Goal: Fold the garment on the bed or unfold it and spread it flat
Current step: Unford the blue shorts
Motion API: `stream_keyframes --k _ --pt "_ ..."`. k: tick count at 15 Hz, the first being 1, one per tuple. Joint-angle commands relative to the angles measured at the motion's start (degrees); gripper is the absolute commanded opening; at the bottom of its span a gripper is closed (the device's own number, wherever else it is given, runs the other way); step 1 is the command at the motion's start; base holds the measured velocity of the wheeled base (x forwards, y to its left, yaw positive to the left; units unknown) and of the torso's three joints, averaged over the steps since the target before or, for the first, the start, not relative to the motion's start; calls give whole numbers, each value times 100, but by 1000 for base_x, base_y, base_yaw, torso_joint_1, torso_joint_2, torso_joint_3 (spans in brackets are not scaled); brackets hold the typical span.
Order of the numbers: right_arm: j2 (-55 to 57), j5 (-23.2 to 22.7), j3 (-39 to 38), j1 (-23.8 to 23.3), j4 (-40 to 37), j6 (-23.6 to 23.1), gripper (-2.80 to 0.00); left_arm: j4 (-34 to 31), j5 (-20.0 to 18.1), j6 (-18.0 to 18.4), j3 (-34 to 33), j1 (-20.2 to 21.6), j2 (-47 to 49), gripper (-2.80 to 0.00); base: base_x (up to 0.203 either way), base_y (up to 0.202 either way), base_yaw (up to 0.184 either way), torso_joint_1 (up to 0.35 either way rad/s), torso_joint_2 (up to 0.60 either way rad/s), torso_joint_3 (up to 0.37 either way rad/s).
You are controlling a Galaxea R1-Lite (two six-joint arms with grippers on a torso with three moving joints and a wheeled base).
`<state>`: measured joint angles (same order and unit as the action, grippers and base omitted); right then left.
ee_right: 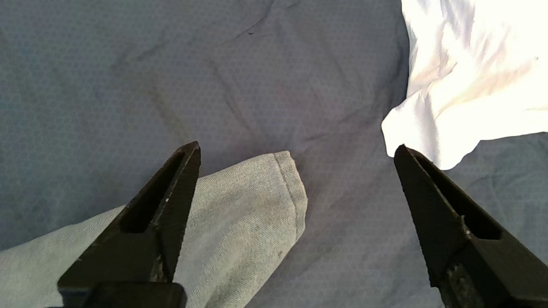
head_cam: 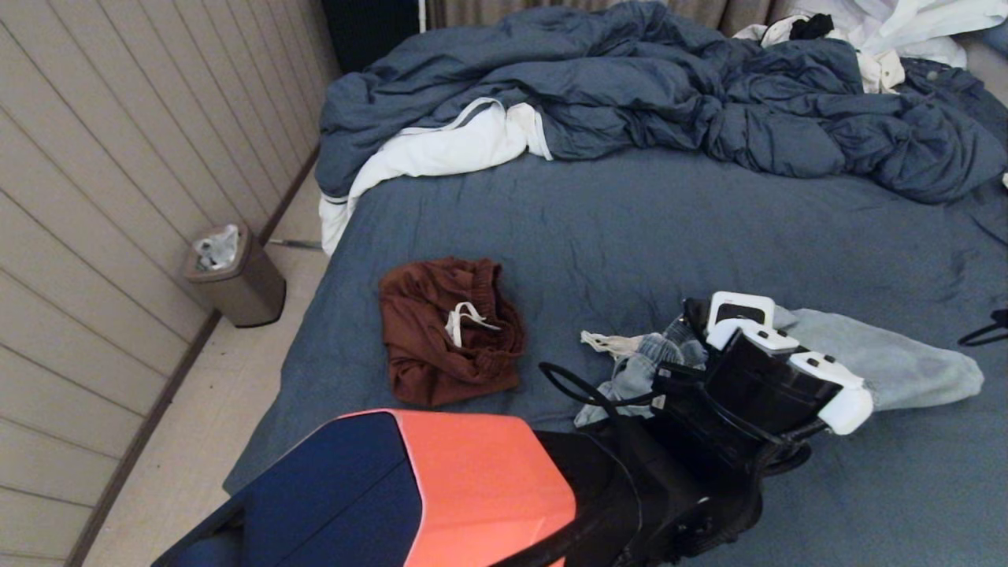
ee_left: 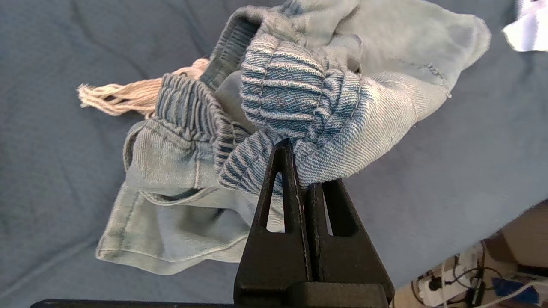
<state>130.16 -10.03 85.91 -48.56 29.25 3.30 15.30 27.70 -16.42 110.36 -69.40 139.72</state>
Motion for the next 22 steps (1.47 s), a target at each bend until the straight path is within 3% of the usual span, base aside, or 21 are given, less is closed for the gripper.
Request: stream_keyframes --k 1,9,11,12,13,16,18,20,22 --pt "-26 -7 -13 13 20 4 0 59 75 -12 12 127 100 0 0 0 0 0 0 0" --pt "-268 -106 -184 72 -24 49 0 57 249 -38 -227 -207 -524 0 0 0 0 0 0 0" --pt "-535 -197 -386 188 -68 94 0 44 277 -68 -576 -203 -948 0 0 0 0 0 0 0" --pt "-755 -266 -536 322 -166 122 0 55 278 -97 -1030 -185 -1332 -280 0 0 0 0 0 0" --pt "-1015 -330 -704 505 -324 140 -280 59 279 -142 -1545 -145 -1756 -280 0 0 0 0 0 0" --pt "-1651 -388 -932 1540 -1030 205 -280 -1 250 -307 -3433 213 -3198 -280 0 0 0 0 0 0" --pt "-1711 -343 -761 2317 -1324 246 -280 -26 217 -470 -4546 783 -3947 -280 0 0 0 0 0 0" --pt "-1508 -12 -260 3169 -1668 282 -280 -16 191 -962 -5244 1355 -4302 -280 0 0 0 0 0 0" --pt "-948 526 384 3800 -1903 343 -280 -3 -3 -1186 -5500 1721 -4362 -280 0 0 0 0 0 0"
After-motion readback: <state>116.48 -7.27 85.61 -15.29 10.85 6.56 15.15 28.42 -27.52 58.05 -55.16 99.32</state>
